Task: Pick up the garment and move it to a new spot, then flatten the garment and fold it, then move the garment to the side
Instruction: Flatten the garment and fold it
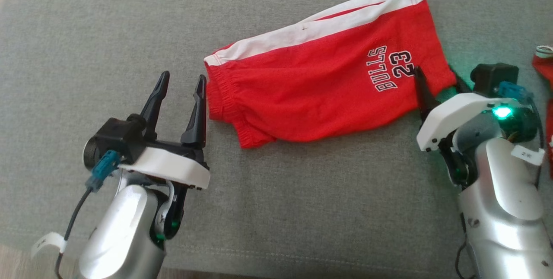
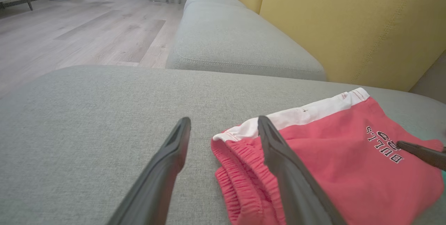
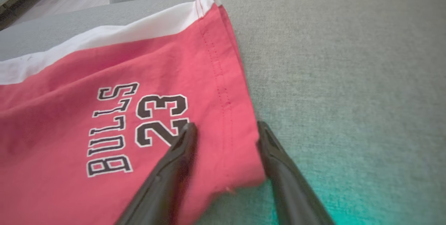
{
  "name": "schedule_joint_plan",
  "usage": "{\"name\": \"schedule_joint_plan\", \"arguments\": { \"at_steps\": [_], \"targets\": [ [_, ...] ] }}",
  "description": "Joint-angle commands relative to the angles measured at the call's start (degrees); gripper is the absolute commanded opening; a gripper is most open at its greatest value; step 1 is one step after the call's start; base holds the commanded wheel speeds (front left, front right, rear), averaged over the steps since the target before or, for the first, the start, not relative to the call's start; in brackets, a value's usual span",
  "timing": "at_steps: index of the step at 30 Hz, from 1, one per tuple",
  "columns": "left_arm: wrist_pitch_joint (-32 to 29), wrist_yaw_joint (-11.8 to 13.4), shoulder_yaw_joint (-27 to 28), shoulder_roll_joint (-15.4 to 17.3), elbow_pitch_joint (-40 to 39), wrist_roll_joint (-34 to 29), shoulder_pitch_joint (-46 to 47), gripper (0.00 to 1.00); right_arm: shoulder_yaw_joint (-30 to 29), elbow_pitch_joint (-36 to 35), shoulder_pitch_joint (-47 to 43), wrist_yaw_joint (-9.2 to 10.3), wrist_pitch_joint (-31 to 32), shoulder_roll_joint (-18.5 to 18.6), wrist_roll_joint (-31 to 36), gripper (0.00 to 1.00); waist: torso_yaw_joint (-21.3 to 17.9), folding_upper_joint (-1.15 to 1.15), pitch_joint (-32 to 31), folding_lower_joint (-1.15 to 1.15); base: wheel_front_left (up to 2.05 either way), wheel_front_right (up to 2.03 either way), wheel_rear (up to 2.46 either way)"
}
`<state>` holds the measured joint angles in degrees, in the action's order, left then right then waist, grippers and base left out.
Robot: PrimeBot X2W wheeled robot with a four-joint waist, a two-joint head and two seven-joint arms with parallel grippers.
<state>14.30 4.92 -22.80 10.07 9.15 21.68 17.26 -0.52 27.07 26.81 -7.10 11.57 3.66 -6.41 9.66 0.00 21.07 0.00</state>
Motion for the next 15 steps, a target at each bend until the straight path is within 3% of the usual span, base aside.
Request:
{"name": "schedule_joint_plan", "arguments": {
  "at_steps": [1,8,15],
  "targets": [
    [0.7,-0.4,2.7,0.7,-1.6,-0.9,1.5,1.00,2.3,0.1,-0.6,-0.39,1.8,-0.7,-1.0,0.00,-0.3,0.00,-0.1,0.00,0.00,0.00,0.00],
    [0.7,-1.0,3.5,0.3,-1.6,-1.9,0.9,1.00,4.4,-2.3,-1.7,-0.39,-1.2,-0.8,-5.3,0.00,-1.6,0.00,-0.6,0.00,0.00,0.00,0.00],
    [0.7,-1.2,4.4,0.6,-1.7,-2.3,-0.8,1.00,5.4,-6.6,-10.5,-0.39,-8.4,-0.8,-12.2,0.00,-3.5,0.00,-2.5,0.00,0.00,0.00,0.00]
  ]
}}
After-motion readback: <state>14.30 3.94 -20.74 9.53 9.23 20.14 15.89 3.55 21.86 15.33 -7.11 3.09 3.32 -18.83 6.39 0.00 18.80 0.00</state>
